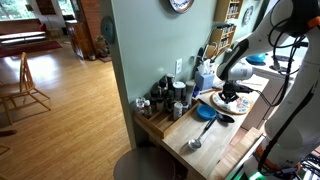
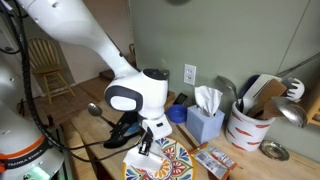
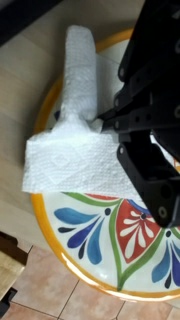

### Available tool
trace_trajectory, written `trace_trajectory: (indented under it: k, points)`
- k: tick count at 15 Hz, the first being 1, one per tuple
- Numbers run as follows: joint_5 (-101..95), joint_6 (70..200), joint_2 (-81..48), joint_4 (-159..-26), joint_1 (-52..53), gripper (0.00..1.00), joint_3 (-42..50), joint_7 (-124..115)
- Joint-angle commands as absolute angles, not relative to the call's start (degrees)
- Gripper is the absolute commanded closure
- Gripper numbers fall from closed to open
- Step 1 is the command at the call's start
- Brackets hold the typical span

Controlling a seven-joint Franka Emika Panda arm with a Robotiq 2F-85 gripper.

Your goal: Lift the paper towel on the yellow chopping board, dip it in water in the blue bowl to the left, the wipe the board and the put it on the cupboard to the right

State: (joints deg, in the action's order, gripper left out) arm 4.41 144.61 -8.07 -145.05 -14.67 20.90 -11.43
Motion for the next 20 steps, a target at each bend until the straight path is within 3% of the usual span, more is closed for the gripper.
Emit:
trace_trajectory:
  k: [1, 9, 15, 20]
  points:
    - [8.35, 147.07, -7.55, -147.2, -15.12, 0.99, 17.73, -8.0]
    - [11.15, 167.55, -11.87, -146.48, -14.48, 0.99, 14.72, -9.69]
    - [8.19, 177.12, -16.8, -146.46, -13.0, 0.99, 21.32, -15.64]
    - [9.44, 177.12, -17.05, -146.99, -12.74, 0.99, 25.91, -17.29]
